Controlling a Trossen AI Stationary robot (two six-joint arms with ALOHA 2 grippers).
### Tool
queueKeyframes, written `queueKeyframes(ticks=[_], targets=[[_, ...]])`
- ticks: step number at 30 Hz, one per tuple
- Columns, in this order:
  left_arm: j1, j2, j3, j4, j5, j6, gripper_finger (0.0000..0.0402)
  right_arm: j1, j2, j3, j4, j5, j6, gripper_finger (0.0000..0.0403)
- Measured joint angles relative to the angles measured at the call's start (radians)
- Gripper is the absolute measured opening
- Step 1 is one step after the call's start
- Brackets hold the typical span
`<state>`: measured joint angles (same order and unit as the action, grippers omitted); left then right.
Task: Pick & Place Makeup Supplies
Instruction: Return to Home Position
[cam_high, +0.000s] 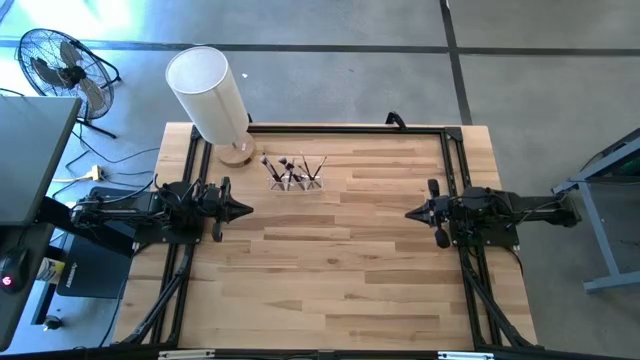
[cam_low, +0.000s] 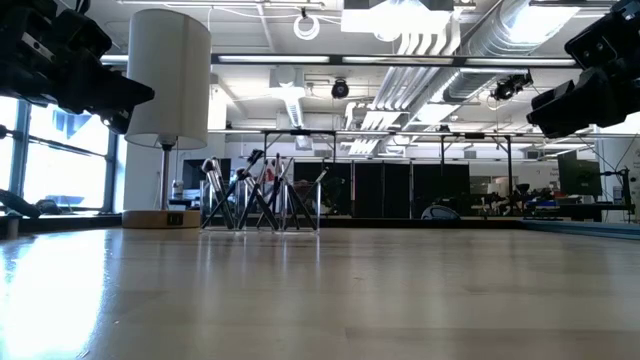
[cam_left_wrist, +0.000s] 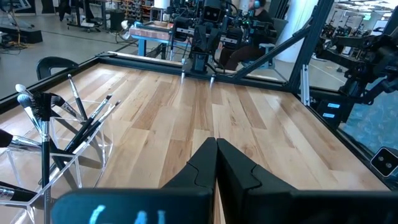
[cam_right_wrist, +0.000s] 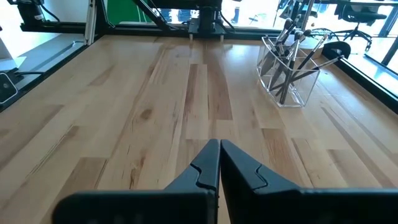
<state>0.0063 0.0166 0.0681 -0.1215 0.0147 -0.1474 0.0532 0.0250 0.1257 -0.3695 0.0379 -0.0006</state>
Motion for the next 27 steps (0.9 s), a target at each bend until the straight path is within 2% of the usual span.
queueKeyframes(ticks=[27], targets=[[0.0, 0.0, 0.0, 0.0, 0.0, 0.0, 0.0001, 0.0, 0.0, 0.0, 0.0, 0.0, 0.0, 0.0008]])
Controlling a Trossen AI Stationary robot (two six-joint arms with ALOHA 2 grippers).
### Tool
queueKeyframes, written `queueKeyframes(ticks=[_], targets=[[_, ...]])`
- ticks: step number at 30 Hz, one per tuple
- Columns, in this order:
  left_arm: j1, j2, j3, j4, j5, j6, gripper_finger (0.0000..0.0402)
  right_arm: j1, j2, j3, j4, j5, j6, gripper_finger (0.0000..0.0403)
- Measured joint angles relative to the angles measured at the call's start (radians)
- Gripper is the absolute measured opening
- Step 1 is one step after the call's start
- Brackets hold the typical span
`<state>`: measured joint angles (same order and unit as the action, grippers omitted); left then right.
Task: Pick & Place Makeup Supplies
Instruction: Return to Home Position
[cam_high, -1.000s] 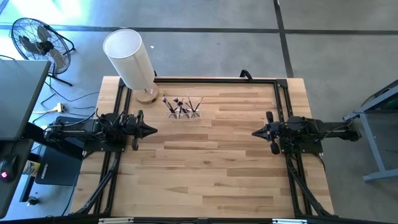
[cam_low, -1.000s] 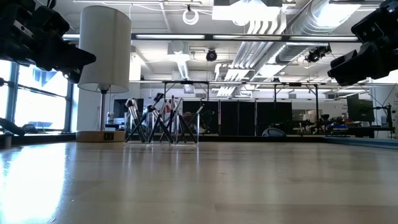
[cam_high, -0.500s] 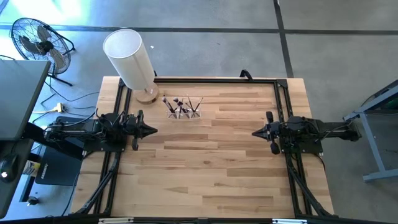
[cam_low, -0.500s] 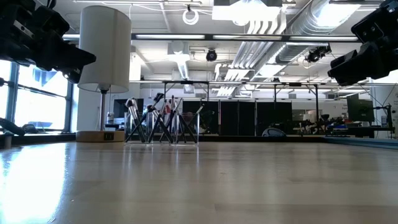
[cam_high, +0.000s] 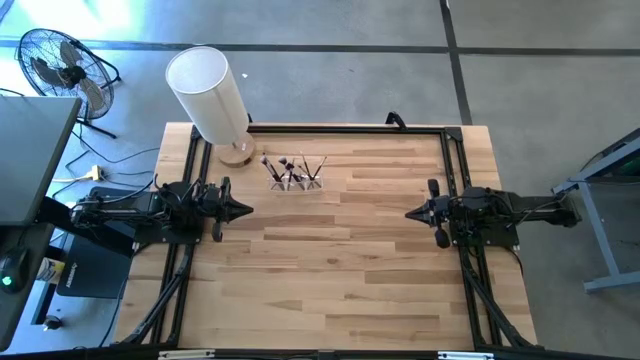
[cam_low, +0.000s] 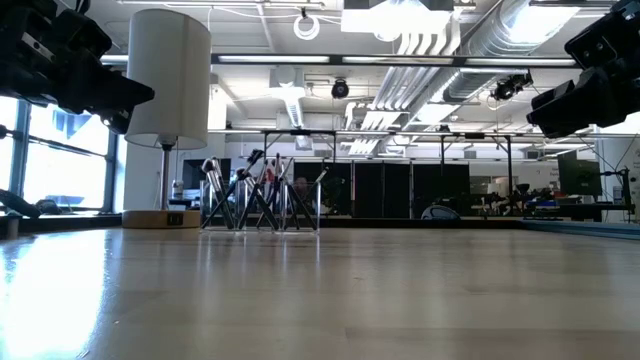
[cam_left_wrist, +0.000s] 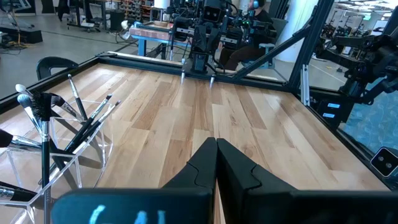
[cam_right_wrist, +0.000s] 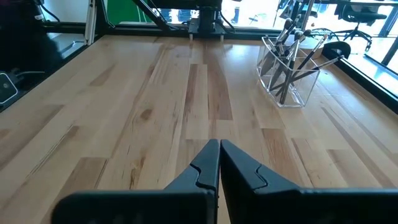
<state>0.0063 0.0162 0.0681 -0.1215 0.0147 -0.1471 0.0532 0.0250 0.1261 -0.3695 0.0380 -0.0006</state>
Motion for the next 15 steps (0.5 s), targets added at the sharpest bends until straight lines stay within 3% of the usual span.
queueKeyframes(ticks=[15], targets=[[0.0, 0.0, 0.0, 0.0, 0.0, 0.0, 0.0001, 0.0, 0.0, 0.0, 0.0, 0.0, 0.0, 0.0008]])
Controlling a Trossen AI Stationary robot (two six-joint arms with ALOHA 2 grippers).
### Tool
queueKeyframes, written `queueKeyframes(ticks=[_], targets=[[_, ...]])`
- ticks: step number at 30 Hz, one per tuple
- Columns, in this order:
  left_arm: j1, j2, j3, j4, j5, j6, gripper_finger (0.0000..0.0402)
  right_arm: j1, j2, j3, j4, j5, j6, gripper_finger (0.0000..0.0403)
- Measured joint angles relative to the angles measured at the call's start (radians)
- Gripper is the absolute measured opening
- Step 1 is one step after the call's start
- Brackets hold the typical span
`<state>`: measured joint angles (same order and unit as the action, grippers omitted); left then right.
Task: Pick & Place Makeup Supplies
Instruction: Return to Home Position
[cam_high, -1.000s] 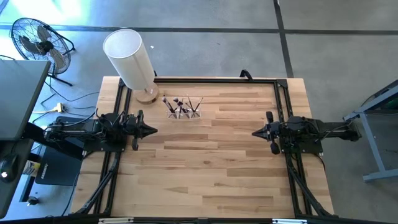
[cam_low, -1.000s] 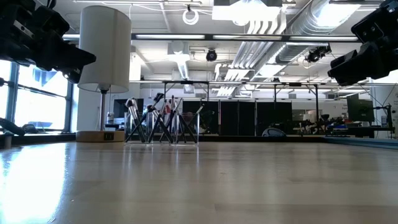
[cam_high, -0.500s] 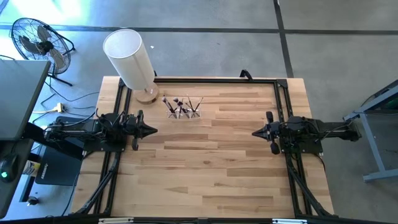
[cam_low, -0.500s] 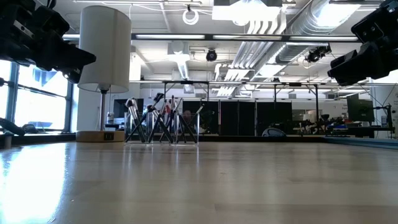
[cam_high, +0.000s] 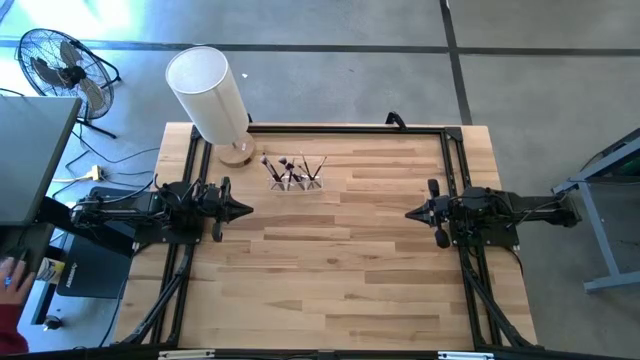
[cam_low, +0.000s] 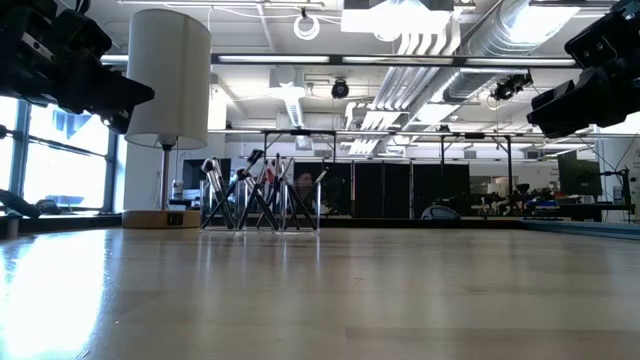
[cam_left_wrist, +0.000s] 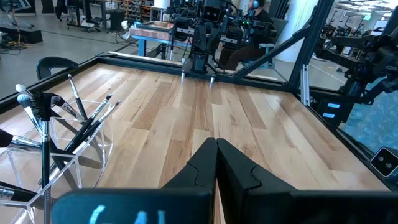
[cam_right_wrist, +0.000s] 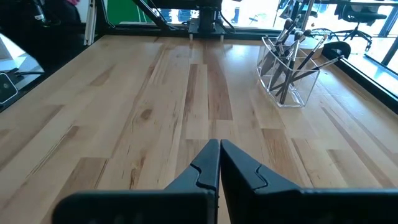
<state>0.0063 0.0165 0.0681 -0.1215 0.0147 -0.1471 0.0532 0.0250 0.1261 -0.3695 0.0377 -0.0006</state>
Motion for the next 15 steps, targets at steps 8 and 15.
queueKeyframes(ticks=[8, 15], targets=[[0.0, 0.0, 0.0, 0.0, 0.0, 0.0, 0.0001, 0.0, 0.0, 0.0, 0.0, 0.0, 0.0, 0.0005], [0.0, 0.0, 0.0, 0.0, 0.0, 0.0, 0.0001, 0.0, 0.0, 0.0, 0.0, 0.0, 0.0, 0.0008]])
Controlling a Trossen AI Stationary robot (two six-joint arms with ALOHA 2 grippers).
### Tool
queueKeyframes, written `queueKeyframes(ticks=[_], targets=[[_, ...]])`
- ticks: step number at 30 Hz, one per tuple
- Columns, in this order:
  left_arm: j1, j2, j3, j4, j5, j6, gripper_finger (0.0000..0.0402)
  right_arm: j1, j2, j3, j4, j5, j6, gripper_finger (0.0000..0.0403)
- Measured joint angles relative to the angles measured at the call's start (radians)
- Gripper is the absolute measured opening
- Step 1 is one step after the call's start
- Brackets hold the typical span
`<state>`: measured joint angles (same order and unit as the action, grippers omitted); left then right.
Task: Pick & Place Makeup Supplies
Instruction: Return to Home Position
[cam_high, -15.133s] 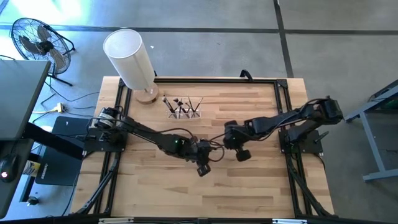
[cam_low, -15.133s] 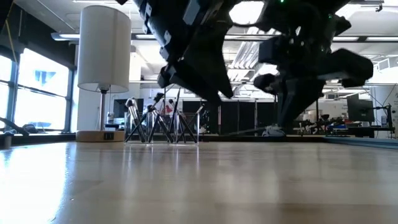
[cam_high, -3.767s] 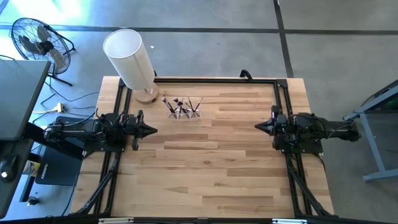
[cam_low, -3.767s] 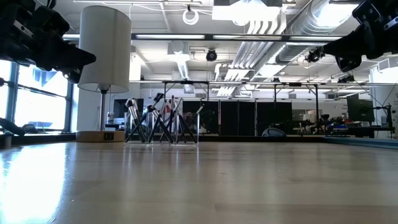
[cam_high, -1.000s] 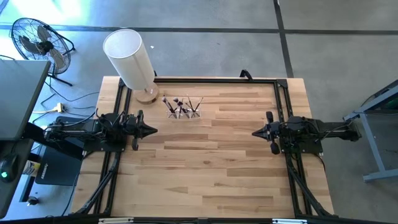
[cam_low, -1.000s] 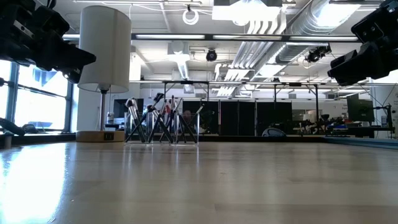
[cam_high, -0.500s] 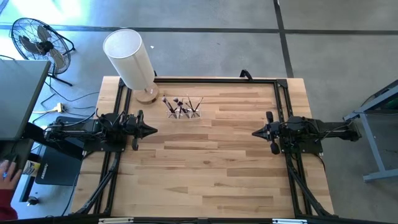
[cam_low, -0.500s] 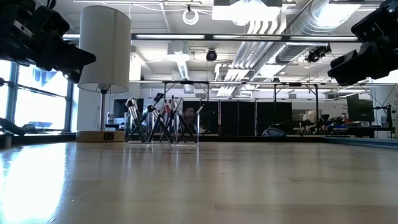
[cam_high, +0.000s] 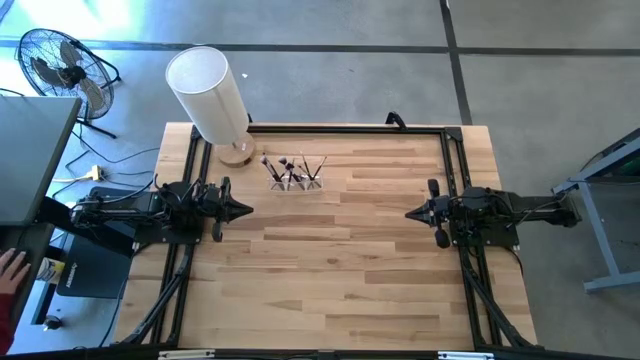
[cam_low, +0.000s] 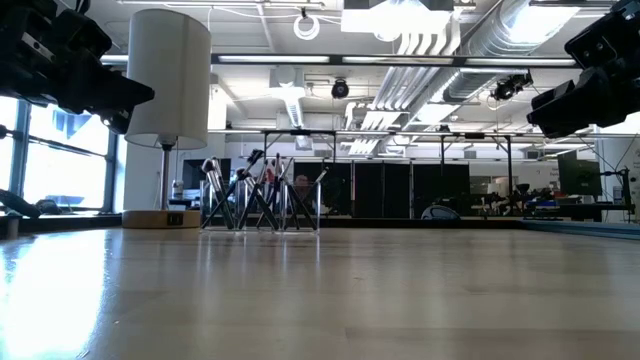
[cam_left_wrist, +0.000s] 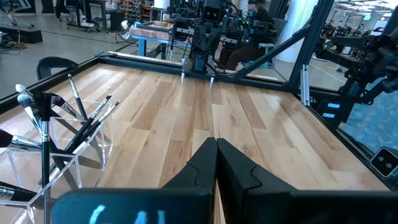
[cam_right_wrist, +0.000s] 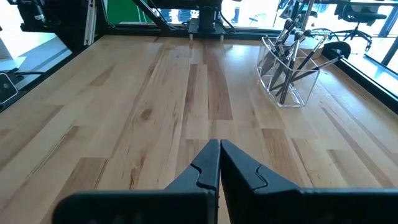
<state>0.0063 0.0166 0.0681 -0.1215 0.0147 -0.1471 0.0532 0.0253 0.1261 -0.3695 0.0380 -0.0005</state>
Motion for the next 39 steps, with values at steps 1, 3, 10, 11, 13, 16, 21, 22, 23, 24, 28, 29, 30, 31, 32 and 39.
queueKeyframes(ticks=[1, 3, 10, 11, 13, 16, 21, 22, 23, 24, 28, 29, 30, 31, 32, 39], targets=[[0.0, 0.0, 0.0, 0.0, 0.0, 0.0, 0.0001, 0.0, 0.0, 0.0, 0.0, 0.0, 0.0, 0.0007], [0.0, 0.0, 0.0, 0.0, 0.0, 0.0, 0.0001, 0.0, 0.0, 0.0, 0.0, 0.0, 0.0, 0.0007], [0.0, 0.0, 0.0, 0.0, 0.0, 0.0, 0.0001, 0.0, 0.0, 0.0, 0.0, 0.0, 0.0, 0.0009], [0.0, 0.0, 0.0, 0.0, 0.0, 0.0, 0.0001, 0.0, 0.0, 0.0, 0.0, 0.0, 0.0, 0.0008], [0.0, 0.0, 0.0, 0.0, 0.0, 0.0, 0.0001, 0.0, 0.0, 0.0, 0.0, 0.0, 0.0, 0.0007], [0.0, 0.0, 0.0, 0.0, 0.0, 0.0, 0.0001, 0.0, 0.0, 0.0, 0.0, 0.0, 0.0, 0.0005], [0.0, 0.0, 0.0, 0.0, 0.0, 0.0, 0.0001, 0.0, 0.0, 0.0, 0.0, 0.0, 0.0, 0.0004], [0.0, 0.0, 0.0, 0.0, 0.0, 0.0, 0.0001, 0.0, 0.0, 0.0, 0.0, 0.0, 0.0, 0.0004], [0.0, 0.0, 0.0, 0.0, 0.0, 0.0, 0.0001, 0.0, 0.0, 0.0, 0.0, 0.0, 0.0, 0.0005], [0.0, 0.0, 0.0, 0.0, 0.0, 0.0, 0.0001, 0.0, 0.0, 0.0, 0.0, 0.0, 0.0, 0.0005], [0.0, 0.0, 0.0, 0.0, 0.0, 0.0, 0.0001, 0.0, 0.0, 0.0, 0.0, 0.0, 0.0, 0.0003], [0.0, 0.0, 0.0, 0.0, 0.0, 0.0, 0.0001, 0.0, 0.0, 0.0, 0.0, 0.0, 0.0, 0.0003], [0.0, 0.0, 0.0, 0.0, 0.0, 0.0, 0.0001, 0.0, 0.0, 0.0, 0.0, 0.0, 0.0, 0.0003], [0.0, 0.0, 0.0, 0.0, 0.0, 0.0, 0.0001, 0.0, 0.0, 0.0, 0.0, 0.0, 0.0, 0.0003], [0.0, 0.0, 0.0, 0.0, 0.0, 0.0, 0.0001, 0.0, 0.0, 0.0, 0.0, 0.0, 0.0, 0.0004], [0.0, 0.0, 0.0, 0.0, 0.0, 0.0, 0.0001, 0.0, 0.0, 0.0, 0.0, 0.0, 0.0, 0.0007]])
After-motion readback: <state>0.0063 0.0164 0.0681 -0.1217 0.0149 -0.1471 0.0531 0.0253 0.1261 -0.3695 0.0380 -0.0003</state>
